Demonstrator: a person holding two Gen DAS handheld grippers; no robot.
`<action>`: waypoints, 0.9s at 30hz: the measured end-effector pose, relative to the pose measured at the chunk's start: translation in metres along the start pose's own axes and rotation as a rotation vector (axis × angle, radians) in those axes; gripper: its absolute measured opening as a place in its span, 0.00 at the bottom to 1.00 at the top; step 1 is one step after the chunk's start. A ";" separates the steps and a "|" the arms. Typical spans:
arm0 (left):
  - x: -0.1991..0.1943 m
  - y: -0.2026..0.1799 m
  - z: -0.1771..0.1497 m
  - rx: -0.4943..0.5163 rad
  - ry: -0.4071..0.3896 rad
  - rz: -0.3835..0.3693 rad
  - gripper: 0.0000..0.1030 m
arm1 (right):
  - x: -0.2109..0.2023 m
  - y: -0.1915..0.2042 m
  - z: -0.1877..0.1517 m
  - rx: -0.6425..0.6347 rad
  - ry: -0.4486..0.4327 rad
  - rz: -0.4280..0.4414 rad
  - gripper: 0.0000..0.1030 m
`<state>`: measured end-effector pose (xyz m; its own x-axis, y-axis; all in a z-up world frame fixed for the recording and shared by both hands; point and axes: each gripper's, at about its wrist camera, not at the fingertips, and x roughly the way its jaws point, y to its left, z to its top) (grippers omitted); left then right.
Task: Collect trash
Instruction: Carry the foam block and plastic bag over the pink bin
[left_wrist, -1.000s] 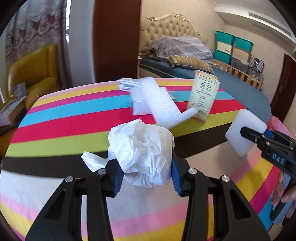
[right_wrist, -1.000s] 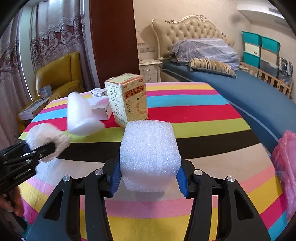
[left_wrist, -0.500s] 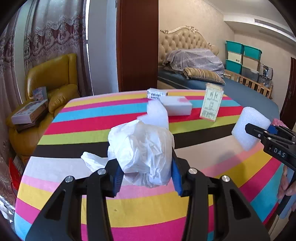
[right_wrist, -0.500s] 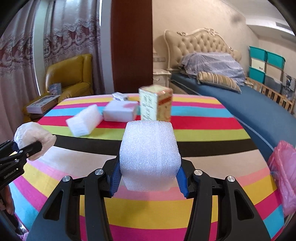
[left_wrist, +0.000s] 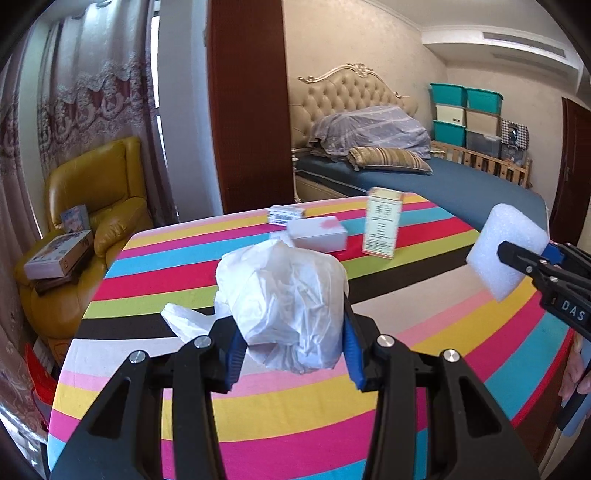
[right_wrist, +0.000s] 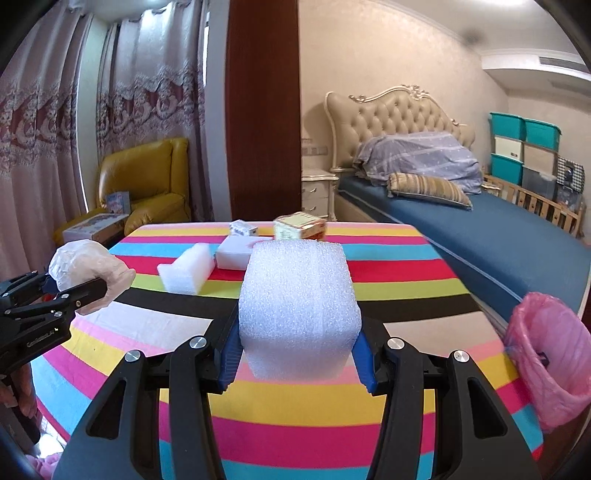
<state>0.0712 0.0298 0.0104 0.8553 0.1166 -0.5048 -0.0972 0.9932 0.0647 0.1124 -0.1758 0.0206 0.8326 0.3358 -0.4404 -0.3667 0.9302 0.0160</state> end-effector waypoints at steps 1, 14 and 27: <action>0.000 -0.006 0.001 0.012 0.004 -0.008 0.42 | -0.005 -0.006 -0.001 0.009 -0.006 -0.007 0.47; 0.009 -0.076 0.014 0.108 0.046 -0.125 0.42 | -0.038 -0.071 -0.009 0.106 -0.062 -0.074 0.47; 0.037 -0.127 0.011 0.148 0.051 -0.246 0.42 | -0.074 -0.129 -0.006 0.102 -0.106 -0.213 0.47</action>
<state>0.1210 -0.0921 -0.0070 0.8169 -0.1239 -0.5633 0.1884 0.9804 0.0577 0.0958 -0.3219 0.0455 0.9275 0.1393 -0.3470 -0.1390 0.9900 0.0258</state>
